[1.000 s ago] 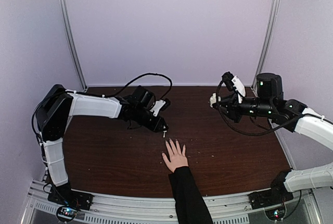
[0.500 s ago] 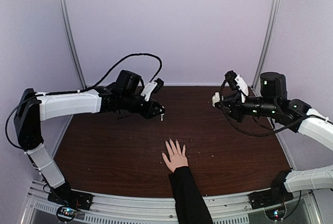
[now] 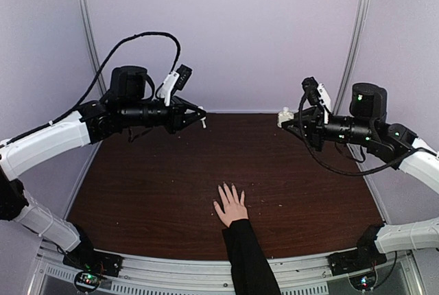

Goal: Paint the nails
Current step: Close the nail polish bottle cap on the nail polish bottle.

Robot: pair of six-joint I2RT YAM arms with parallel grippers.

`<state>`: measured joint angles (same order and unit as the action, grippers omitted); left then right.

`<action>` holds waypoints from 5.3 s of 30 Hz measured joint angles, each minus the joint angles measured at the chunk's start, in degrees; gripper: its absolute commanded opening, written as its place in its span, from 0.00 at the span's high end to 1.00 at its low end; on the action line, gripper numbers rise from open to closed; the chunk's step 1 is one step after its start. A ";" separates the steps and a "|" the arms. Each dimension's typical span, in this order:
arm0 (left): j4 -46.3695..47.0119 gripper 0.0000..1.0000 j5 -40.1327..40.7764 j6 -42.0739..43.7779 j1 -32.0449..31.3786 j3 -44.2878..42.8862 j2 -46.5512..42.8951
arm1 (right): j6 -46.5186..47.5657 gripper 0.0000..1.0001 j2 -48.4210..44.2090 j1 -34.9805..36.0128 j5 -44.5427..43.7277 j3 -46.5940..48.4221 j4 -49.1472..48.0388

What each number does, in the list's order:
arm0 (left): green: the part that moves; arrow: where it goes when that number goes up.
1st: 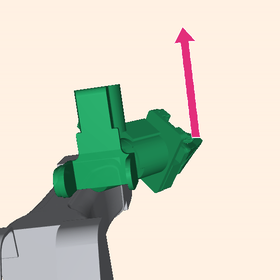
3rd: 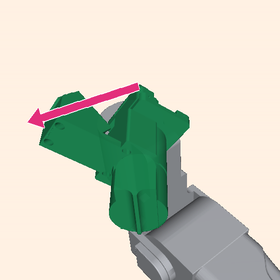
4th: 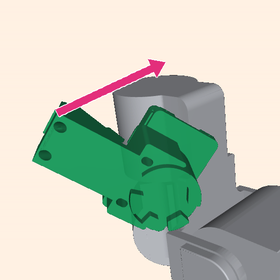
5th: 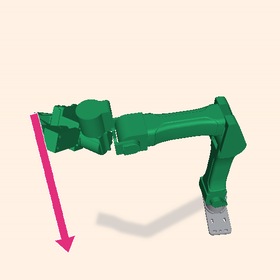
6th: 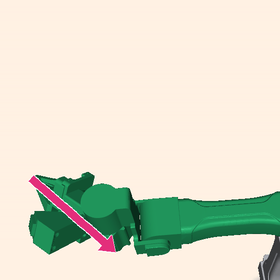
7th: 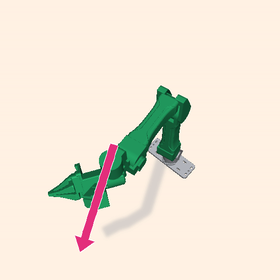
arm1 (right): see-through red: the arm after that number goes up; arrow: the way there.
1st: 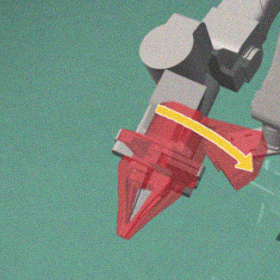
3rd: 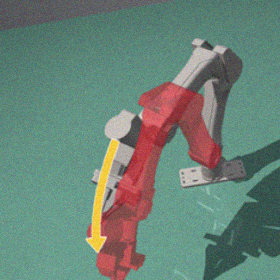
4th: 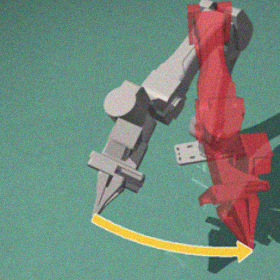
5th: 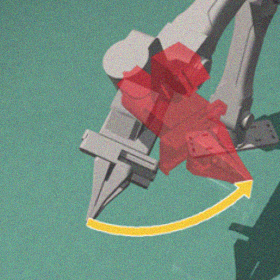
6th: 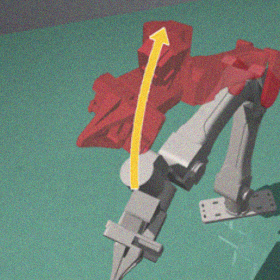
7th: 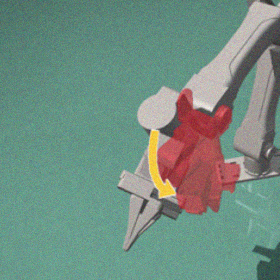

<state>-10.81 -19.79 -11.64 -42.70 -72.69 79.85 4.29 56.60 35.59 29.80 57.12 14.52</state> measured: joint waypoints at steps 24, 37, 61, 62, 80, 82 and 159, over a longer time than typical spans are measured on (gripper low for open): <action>2.36 1.00 -0.35 0.00 -11.82 -2.08 -5.03 | -5.35 1.00 7.63 14.21 3.82 0.11 -9.05; 3.43 1.00 -0.63 0.00 -14.03 -4.74 -2.82 | 0.63 1.00 10.12 16.37 0.33 4.26 -2.08; 3.43 1.00 -2.08 0.22 -15.65 -6.93 1.68 | 5.20 1.00 11.56 17.16 -3.87 7.43 4.68; 3.43 1.00 -2.10 0.22 -15.65 -6.95 1.79 | 5.35 1.00 11.56 17.16 -3.93 7.45 4.76; 3.45 1.00 -2.12 0.24 -15.65 -7.39 2.27 | 6.08 1.00 11.63 17.49 -4.22 7.45 5.46; 3.45 1.00 -2.16 0.24 -15.65 -7.39 2.51 | 6.08 1.00 11.63 17.49 -4.24 7.45 5.46; 5.33 1.00 -4.63 -0.90 -15.65 -5.79 5.35 | 6.08 1.00 11.21 17.81 -6.58 7.45 5.11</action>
<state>-5.48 -24.43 -12.53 -58.35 -78.48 85.21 10.37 67.81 53.41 23.22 64.58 19.64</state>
